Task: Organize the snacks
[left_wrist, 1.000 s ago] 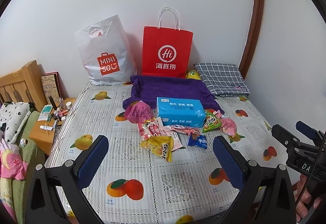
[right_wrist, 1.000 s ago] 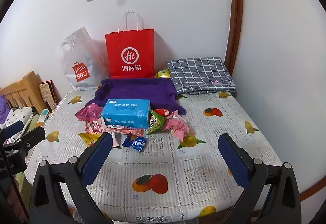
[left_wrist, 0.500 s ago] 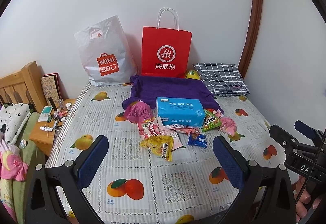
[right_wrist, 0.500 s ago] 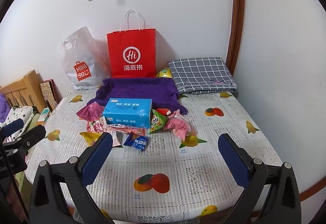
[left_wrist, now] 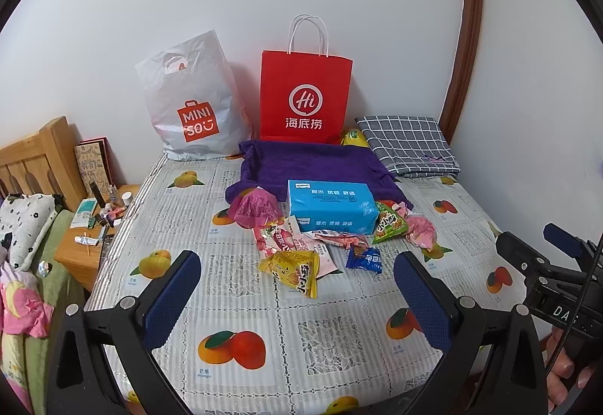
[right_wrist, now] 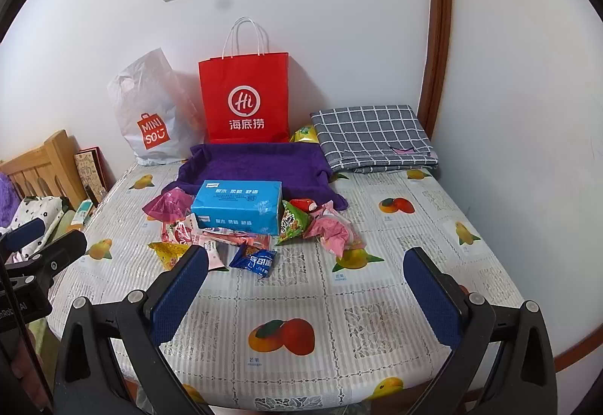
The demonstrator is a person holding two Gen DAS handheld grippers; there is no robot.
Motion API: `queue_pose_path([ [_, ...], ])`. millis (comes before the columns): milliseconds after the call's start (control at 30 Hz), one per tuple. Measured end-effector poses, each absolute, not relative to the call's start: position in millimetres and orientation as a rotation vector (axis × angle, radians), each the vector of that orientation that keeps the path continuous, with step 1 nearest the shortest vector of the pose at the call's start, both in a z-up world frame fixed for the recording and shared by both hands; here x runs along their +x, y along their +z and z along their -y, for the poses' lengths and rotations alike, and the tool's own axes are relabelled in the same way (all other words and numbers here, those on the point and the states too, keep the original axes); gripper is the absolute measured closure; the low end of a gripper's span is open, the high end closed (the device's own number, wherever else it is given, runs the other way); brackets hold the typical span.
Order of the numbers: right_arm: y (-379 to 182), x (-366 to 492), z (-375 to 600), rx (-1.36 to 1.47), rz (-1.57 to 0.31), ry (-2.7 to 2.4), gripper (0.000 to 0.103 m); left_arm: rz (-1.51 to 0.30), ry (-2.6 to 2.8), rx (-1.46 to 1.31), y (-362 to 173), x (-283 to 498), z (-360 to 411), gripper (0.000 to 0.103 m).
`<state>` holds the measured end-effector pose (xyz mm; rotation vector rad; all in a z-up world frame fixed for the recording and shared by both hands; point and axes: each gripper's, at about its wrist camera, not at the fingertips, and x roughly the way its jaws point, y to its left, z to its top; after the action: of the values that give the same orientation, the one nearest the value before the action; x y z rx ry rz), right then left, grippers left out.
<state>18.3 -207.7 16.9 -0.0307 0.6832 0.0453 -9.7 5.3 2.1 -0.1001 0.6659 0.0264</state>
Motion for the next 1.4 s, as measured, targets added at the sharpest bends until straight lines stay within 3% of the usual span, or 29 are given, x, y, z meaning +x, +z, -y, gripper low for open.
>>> queue_pose_path([
  [1400, 20.1, 14.1, 205.0, -0.034, -0.680, 0.052, 0.001, -0.651, 0.022, -0.083, 8.4, -12.9, 1.3, 0.000],
])
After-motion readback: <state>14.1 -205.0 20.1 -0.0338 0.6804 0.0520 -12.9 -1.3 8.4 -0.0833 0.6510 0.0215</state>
